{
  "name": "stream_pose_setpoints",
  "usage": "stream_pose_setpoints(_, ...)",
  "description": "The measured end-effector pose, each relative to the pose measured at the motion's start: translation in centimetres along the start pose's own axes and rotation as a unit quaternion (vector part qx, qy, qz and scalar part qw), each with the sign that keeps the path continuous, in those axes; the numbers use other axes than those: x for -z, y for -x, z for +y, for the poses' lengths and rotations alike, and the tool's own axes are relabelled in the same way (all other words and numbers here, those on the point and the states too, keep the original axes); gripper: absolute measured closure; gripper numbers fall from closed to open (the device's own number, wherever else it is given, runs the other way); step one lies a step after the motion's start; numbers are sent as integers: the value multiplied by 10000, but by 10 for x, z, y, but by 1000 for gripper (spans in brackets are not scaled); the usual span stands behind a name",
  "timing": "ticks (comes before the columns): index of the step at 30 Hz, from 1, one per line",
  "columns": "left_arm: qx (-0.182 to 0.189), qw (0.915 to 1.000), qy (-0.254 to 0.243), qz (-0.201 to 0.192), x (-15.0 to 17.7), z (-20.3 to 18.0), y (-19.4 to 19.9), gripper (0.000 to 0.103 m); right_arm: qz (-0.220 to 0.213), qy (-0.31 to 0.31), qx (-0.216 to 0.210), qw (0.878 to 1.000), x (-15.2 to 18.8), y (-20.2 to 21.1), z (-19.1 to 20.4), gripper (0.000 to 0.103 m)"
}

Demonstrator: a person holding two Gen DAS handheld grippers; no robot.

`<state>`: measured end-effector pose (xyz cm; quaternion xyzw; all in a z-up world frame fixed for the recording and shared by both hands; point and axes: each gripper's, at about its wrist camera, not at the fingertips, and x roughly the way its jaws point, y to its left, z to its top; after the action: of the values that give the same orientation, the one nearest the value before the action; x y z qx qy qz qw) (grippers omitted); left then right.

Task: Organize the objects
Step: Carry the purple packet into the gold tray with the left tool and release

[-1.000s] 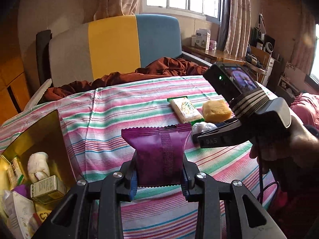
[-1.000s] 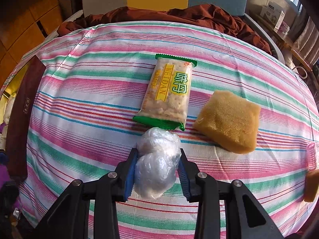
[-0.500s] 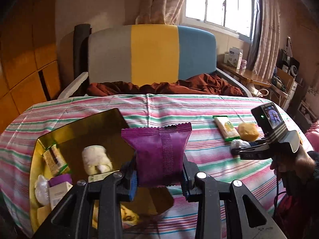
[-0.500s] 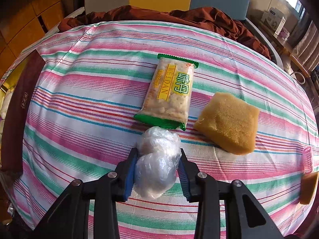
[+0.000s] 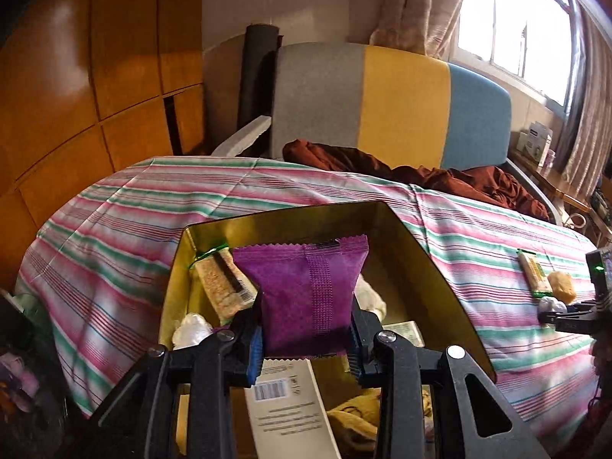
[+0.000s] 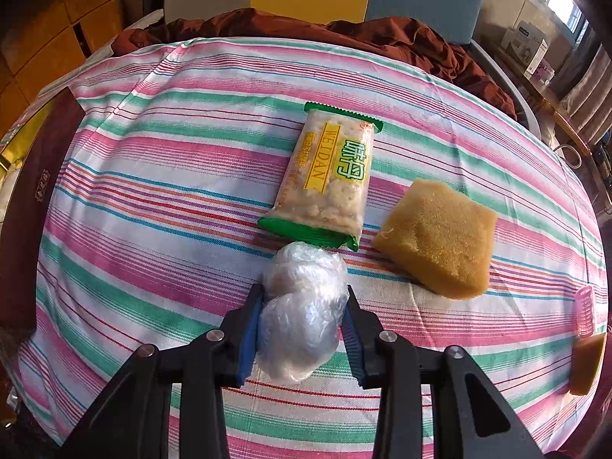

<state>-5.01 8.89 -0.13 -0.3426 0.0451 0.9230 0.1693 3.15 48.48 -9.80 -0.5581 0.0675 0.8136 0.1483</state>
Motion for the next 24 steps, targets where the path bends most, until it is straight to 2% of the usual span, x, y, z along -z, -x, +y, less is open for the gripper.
stream_pose_setpoints(6, -221, 9995, 142, 148, -2, 25, -16, 68, -2, -16, -6, 10000, 1, 1, -1, 65)
stream_pose_setpoints(15, 50, 9926, 898, 819, -6, 74, -54, 68, -27, 107, 95, 9999, 0, 1, 1, 65)
stream_pose_setpoints(21, -44, 9913, 700, 1114, -4, 72, -78, 68, -41, 180, 149, 9997, -2, -1, 1, 65)
stream_pose_setpoints(24, -77, 9917, 619, 1125, 0, 67, -81, 57, -43, 194, 163, 9997, -2, -2, 1, 65)
